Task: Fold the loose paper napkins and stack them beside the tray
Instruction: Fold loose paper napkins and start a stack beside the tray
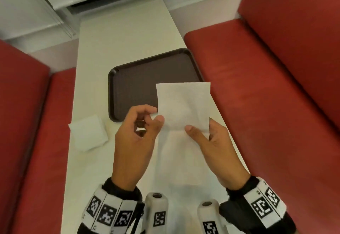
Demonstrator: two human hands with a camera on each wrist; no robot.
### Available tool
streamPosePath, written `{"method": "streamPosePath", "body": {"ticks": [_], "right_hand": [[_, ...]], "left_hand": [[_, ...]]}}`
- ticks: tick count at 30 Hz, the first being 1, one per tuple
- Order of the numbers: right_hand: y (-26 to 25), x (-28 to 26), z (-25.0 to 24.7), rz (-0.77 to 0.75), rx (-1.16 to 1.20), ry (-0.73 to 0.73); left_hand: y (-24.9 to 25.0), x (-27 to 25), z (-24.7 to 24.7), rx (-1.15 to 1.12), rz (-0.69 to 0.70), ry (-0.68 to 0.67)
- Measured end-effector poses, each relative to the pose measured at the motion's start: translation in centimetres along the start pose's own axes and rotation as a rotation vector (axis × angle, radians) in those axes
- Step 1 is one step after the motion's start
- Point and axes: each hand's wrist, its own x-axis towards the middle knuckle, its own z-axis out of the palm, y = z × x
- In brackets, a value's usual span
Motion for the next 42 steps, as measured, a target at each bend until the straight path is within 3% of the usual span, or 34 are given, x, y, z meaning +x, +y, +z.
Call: {"method": "streamPosePath", "body": {"ticks": [1, 4, 15, 20, 25, 30, 36, 42], "right_hand": [[-0.1, -0.1, 0.2, 0.019, 0.026, -0.023], [0.1, -0.1, 0.9, 0.062, 0.044, -0.060], [1.7, 1.2, 4.6, 0.149, 0.019, -0.185], [2.2, 2.4, 8.9, 0.210, 0.085, -0.161], [3.4, 3.5, 13.7, 0.079, -0.100, -0.089], [4.9, 4.5, 16.7, 0.032, -0.197, -0.030], [5.9, 5.6, 16.1, 0.075, -0.195, 0.031], [7.7, 5.8, 12.3, 0.121, -0.369, 0.119]], "left_hand": [[-0.4, -0.2, -0.7, -0.023, -0.085, 0.016], [-1.7, -1.0, -2.2, -0.151, -0.274, -0.115], [-5.0, -1.4, -9.3, -0.305, -0.103, -0.109], [-7.6, -1.0, -13.7, -0.299, -0.037, -0.145], [-9.1, -0.5, -16.9, -0.479, -0.338, -0.108], [-10.6, -0.6, -18.8, -0.260, -0.422, -0.217], [-15.5, 4.5, -21.9, -0.246, -0.513, 0.035], [-21.8, 9.5, -24.6, 0.048, -0.556, 0.133]]}}
